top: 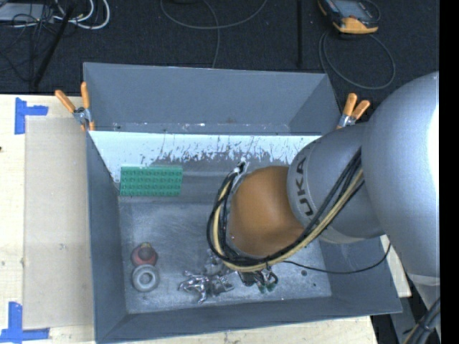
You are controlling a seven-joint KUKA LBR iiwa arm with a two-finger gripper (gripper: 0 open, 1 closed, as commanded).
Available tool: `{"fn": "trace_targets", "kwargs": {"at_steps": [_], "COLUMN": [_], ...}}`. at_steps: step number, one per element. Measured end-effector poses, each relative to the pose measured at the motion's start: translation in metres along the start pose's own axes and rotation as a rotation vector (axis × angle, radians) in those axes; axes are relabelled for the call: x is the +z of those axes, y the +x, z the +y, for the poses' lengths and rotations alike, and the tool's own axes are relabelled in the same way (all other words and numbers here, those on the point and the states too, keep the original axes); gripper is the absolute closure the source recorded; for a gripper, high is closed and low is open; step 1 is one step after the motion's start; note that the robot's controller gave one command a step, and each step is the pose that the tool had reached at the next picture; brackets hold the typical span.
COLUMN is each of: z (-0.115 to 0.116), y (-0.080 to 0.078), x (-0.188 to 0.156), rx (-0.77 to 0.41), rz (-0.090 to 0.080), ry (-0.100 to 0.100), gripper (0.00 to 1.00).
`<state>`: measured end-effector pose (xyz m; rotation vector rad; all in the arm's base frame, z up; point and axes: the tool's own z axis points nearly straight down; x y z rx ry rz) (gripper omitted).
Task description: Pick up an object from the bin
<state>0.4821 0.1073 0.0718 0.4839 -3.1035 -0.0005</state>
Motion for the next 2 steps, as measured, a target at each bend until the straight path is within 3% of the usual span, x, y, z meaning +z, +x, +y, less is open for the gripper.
{"fn": "trace_targets", "kwargs": {"at_steps": [1, 2], "z": [0.036, 0.052], "y": [-0.009, -0.010], "x": [0.000, -0.130], "rx": [-0.524, -0.948], "rz": [-0.010, -0.005], "ry": [0.004, 0.001], "gripper": [1.00, 1.00]}}
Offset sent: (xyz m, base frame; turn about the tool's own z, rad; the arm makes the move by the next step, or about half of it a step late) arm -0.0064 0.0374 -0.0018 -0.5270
